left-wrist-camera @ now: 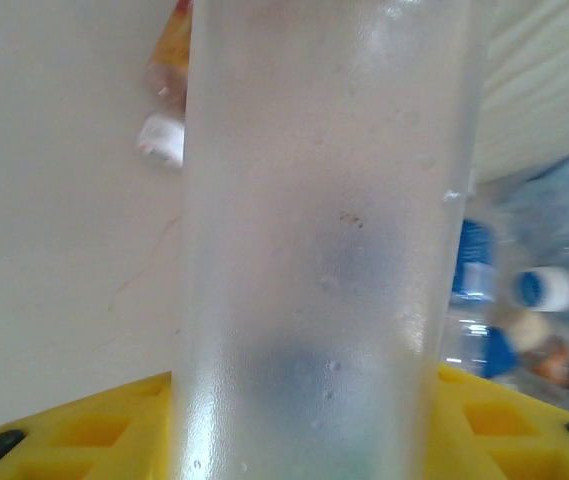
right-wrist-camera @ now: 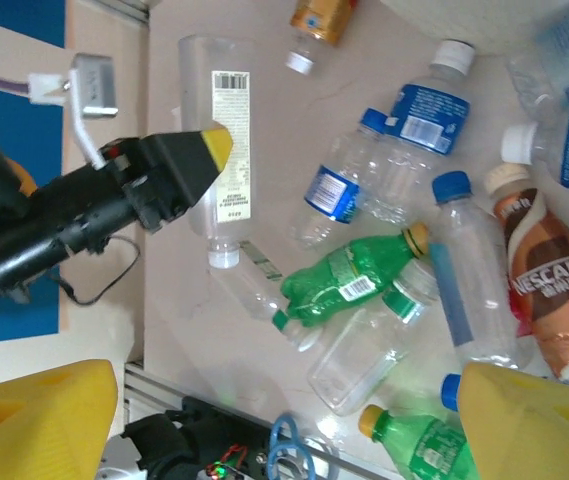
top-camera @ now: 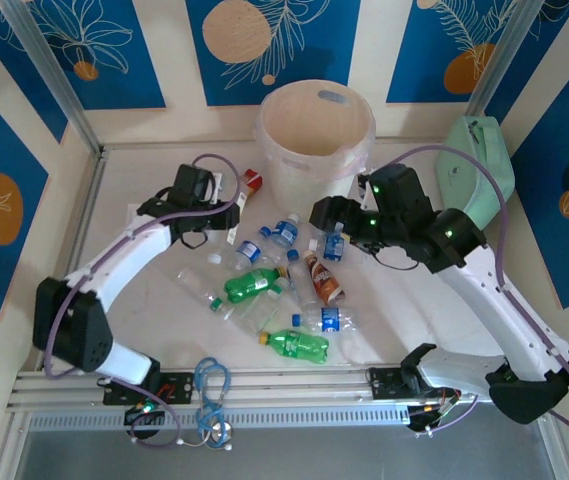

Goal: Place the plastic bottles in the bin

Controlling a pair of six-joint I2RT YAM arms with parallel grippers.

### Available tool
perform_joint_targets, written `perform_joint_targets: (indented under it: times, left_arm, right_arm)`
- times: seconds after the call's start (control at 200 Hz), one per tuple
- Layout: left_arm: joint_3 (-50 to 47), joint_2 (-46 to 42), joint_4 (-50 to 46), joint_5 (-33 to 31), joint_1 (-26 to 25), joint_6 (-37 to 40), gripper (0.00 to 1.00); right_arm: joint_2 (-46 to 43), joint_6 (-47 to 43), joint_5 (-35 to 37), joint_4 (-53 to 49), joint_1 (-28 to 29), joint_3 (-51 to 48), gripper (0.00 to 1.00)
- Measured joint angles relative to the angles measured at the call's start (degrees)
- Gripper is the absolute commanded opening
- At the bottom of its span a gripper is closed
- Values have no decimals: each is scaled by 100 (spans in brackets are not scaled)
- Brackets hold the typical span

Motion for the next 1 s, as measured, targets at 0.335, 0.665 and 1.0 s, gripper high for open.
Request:
perform_joint_targets:
  times: [0.335, 0.665, 1.0]
  left_arm:
    - [4, -925, 382, 1996, -289, -439, 52]
    - [90, -1200, 822, 2573, -1259, -459, 54]
    - [282, -1169, 793, 2319, -1674, -289, 54]
  right_arm:
    - [1099, -367, -389, -94, -57, 1373, 91]
    - [1738, -413, -415, -229, 59, 2035, 88]
    - [1864, -326, -208, -450, 140, 2052, 72]
